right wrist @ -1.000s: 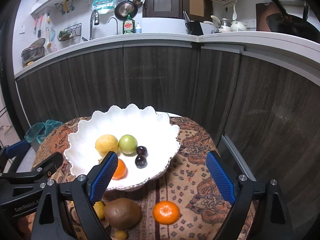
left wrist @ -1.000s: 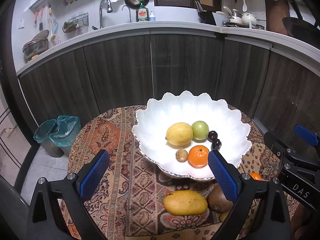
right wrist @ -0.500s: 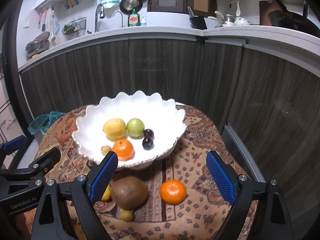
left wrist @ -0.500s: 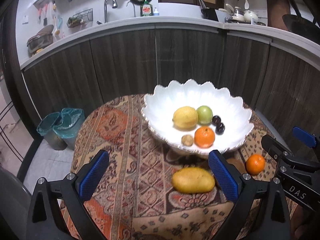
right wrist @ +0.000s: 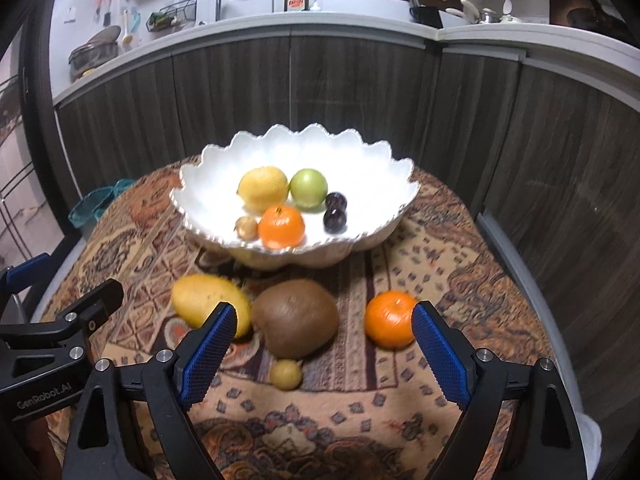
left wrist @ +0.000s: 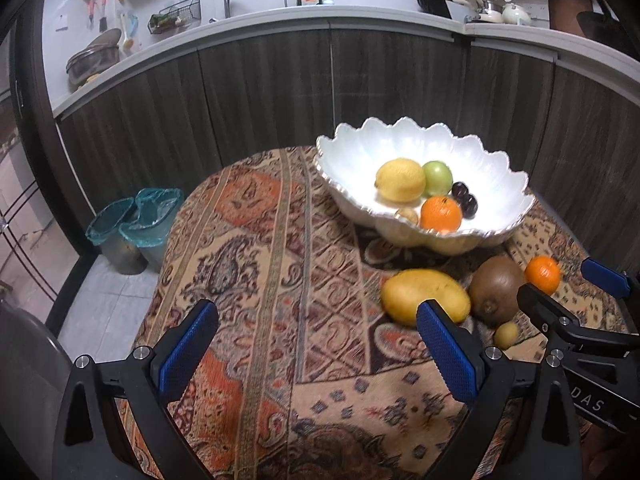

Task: Organize fruits
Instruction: 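Withdraw both open tools from the bowl toward the loose fruit, then grasp the small yellow round fruit with the right tool, then lift the small fruit with the right tool while the left tool grasps the brown kiwi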

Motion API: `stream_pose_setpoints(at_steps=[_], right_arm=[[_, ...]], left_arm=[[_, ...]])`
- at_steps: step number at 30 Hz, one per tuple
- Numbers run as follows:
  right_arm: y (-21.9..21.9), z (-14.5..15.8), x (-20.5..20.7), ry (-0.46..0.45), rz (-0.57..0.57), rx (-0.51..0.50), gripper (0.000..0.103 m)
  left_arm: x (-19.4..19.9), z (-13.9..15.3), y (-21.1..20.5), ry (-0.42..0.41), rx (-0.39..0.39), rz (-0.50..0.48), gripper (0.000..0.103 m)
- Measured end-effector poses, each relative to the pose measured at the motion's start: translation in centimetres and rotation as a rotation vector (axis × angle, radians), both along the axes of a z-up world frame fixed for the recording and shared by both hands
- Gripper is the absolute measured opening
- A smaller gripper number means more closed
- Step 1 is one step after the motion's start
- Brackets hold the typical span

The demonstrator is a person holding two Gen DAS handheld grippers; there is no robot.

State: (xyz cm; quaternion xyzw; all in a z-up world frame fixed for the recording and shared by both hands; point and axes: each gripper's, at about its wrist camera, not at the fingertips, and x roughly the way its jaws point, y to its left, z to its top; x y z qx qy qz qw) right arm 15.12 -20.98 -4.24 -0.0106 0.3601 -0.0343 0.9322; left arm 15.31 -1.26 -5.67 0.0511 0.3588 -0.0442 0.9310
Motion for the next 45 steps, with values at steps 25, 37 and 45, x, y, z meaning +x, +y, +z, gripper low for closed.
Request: stream_pose_setpoints(at_steps=[25, 37, 45], right_arm=[[1.0, -5.6, 1.1, 0.168, 0.028, 0.045, 0.05], [1.2, -5.6, 1.1, 0.161, 0.052, 0.06, 0.024], [0.1, -3.9, -0.2, 0.112, 0.042, 0.059, 0.024]], left_arm=[[-0.1, -3.0, 1.0, 0.066, -0.024, 0.024, 0.101], [-0.2, -3.1, 0.8, 0.066, -0.02, 0.018, 0.101], [-0.7, -2.3, -1.5, 0.05, -0.03, -0.033, 0.101]])
